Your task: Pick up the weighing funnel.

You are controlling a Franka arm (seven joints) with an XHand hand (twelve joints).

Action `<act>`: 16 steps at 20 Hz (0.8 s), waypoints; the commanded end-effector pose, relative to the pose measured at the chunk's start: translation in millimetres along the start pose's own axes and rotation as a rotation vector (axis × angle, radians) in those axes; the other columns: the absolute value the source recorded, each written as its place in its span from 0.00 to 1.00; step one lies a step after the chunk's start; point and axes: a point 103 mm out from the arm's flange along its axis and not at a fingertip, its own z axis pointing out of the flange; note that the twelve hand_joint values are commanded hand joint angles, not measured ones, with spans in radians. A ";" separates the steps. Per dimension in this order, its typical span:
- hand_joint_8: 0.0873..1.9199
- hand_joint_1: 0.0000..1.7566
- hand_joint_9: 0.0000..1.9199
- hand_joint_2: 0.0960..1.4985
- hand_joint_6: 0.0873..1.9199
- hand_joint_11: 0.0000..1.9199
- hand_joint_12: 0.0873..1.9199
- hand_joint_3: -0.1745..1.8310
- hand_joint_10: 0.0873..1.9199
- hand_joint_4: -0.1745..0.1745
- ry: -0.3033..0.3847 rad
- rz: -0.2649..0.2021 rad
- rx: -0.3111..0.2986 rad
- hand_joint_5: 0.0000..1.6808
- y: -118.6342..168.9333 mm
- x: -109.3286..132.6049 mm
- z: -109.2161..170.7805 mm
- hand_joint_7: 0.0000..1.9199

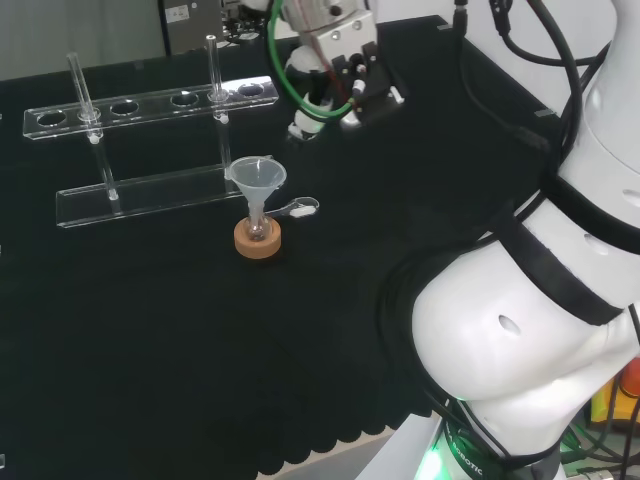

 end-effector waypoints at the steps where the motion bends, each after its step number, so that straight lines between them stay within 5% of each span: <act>1: 0.36 0.41 0.20 0.42 0.00 0.04 0.73 0.33 0.35 0.34 0.061 0.025 0.000 0.21 3.4 -26.0 15.3 0.10; 16: 0.37 0.44 0.28 0.43 0.00 0.08 0.71 0.34 0.33 0.32 0.169 0.024 -0.031 0.28 45.6 -45.7 80.7 0.18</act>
